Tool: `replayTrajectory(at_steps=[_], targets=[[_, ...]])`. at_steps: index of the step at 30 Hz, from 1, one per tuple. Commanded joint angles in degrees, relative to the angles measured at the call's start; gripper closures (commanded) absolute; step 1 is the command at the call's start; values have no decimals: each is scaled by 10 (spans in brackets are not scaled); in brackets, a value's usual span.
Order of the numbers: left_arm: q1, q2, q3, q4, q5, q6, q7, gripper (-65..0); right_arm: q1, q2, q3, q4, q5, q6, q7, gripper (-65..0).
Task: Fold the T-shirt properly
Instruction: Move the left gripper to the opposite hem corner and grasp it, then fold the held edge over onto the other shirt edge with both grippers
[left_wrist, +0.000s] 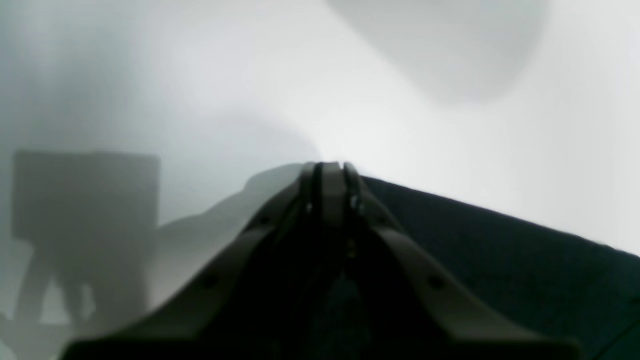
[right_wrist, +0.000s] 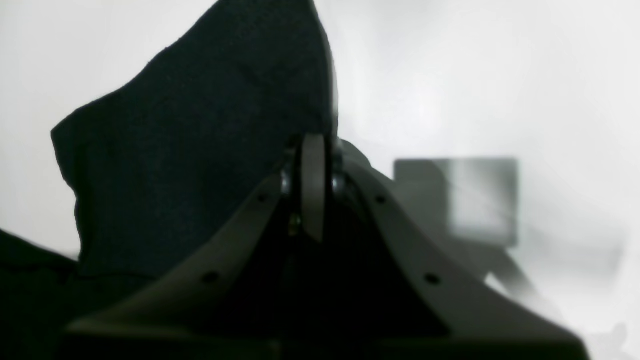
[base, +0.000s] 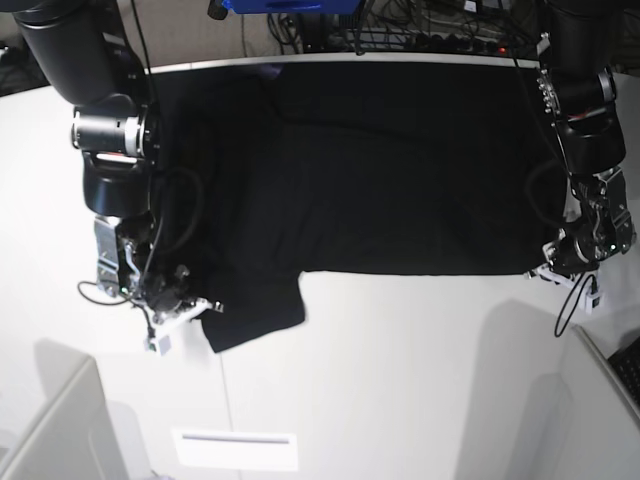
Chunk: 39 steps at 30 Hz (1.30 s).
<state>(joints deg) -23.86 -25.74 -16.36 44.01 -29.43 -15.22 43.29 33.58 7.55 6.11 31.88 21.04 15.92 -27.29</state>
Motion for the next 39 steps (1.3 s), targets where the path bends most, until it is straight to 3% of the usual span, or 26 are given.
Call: replayTrajectory(at_steps=[1, 6, 10, 16, 24, 33, 35, 39], targets=[[-7, -9, 0, 3, 6, 0, 18, 0, 3, 4, -2, -1, -13, -4, -27, 0], [-6, -11, 0, 13, 3, 0, 22, 0, -6, 4, 2, 24, -13, -3, -19, 0], [25, -16, -6, 83, 2, 0, 28, 0, -63, 4, 2, 159, -13, -3, -19, 0], [77, -16, -110, 200, 2, 0, 96, 0, -113, 4, 3, 306, -13, -4, -63, 0], [119, -8, -130, 317, 0, -3, 142, 0, -161, 4, 3, 417, -13, -4, -79, 0], [186, 19, -199, 437, -2, -14, 216, 0, -230, 4, 7, 568, -14, -5, -138, 0], [211, 25, -208, 474, -20, -41, 222, 0, -249, 2, 40, 605, -14, -5, -157, 0], [273, 25, -223, 519, -73, -44, 222, 0, -285, 1, 80, 669, -14, -5, -192, 0]])
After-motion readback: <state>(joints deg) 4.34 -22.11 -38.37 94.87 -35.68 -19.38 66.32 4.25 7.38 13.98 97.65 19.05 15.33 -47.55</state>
